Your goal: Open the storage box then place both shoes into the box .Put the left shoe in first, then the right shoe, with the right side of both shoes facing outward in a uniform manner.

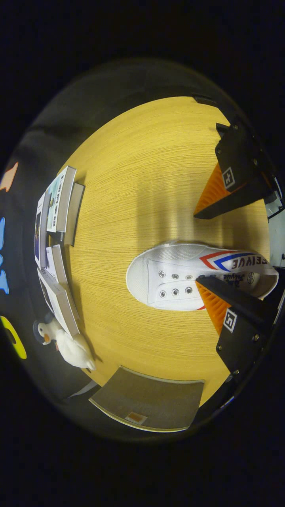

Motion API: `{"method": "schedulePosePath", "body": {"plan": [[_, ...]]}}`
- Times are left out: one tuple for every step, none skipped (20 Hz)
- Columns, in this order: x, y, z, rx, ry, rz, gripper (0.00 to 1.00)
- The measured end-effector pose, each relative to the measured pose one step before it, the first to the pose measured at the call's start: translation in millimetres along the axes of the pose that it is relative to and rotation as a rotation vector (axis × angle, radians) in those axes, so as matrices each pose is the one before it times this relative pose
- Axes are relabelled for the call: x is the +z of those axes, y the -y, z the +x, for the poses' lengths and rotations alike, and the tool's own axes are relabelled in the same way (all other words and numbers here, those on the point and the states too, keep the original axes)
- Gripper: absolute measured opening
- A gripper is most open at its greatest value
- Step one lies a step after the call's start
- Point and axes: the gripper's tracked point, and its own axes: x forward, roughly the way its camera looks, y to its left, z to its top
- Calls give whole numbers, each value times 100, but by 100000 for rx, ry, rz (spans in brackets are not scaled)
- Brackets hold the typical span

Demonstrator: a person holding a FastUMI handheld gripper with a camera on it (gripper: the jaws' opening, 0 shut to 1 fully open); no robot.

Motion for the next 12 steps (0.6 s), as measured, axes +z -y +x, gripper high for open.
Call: {"method": "schedulePosePath", "body": {"plan": [[-92, -539, 132, 2547, -623, 2492, 83], [94, -36, 134, 486, 1, 1201, 72], [-45, -81, 89, -253, -633, -190, 54], [-56, 33, -278, -234, -462, -57, 54], [-66, 113, -80, -682, -1085, 387, 54], [153, 60, -455, 427, 394, 2382, 54], [-226, -59, 487, 462, -580, 177, 44], [204, 565, -338, -2463, 252, 213, 44], [-245, 115, 627, 710, 2990, 5169, 30], [401, -289, -590, 892, -747, 1147, 15], [117, 33, 16, 881, 541, 2509, 16], [732, 338, -261, -799, 4207, 4915, 15]]}}
